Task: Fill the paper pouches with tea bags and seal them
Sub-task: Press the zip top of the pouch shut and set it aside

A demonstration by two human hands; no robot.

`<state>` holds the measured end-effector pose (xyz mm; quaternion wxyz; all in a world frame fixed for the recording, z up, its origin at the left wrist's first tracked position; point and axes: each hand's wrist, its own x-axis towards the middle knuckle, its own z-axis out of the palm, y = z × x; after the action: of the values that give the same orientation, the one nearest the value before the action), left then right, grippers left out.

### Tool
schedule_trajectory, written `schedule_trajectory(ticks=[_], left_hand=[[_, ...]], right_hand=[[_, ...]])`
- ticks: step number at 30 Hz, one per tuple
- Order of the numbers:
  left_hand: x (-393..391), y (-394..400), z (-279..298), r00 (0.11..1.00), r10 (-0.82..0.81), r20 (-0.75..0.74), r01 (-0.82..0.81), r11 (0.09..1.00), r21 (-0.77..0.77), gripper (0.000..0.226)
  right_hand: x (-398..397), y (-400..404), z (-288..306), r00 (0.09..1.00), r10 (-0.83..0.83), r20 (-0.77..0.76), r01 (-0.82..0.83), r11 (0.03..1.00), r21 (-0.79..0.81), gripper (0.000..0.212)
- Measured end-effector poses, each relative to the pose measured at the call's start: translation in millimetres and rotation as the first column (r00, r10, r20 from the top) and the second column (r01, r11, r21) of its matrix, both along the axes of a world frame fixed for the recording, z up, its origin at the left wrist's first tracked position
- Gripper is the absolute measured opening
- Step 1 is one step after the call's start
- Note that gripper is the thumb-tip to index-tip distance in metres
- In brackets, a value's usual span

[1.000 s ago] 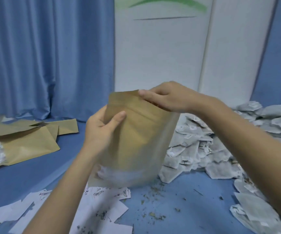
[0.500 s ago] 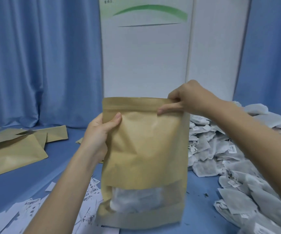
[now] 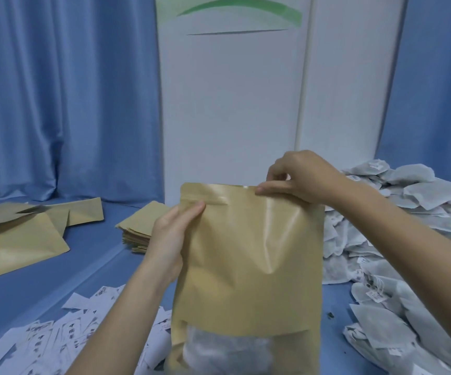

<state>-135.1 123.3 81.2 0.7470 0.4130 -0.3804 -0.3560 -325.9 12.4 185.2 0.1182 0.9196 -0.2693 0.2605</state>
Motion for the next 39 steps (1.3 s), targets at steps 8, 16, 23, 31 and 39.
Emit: schedule_trajectory(ticks=[8, 16, 23, 31, 39], left_hand=[[-20, -2, 1, 0.932, 0.322, 0.164, -0.304, 0.944, -0.127, 0.014], [-8, 2, 6, 0.861, 0.455, 0.225, -0.416, 0.887, -0.202, 0.013], [-15, -3, 3, 0.674, 0.690, 0.263, -0.607, 0.720, -0.335, 0.022], [-10, -2, 13, 0.839, 0.440, 0.321, -0.385, 0.896, -0.223, 0.040], [-5, -5, 8, 0.828, 0.459, 0.323, -0.394, 0.885, -0.247, 0.051]], right_hand=[[53, 29, 2, 0.983, 0.181, -0.026, -0.167, 0.945, 0.280, 0.035], [63, 34, 6, 0.989, 0.142, -0.052, -0.115, 0.929, 0.350, 0.039], [65, 43, 14, 0.988, 0.149, -0.049, -0.125, 0.938, 0.323, 0.042], [67, 45, 10, 0.984, 0.174, 0.033, -0.177, 0.952, 0.252, 0.012], [49, 30, 16, 0.970, 0.059, -0.234, -0.022, 0.987, 0.157, 0.034]])
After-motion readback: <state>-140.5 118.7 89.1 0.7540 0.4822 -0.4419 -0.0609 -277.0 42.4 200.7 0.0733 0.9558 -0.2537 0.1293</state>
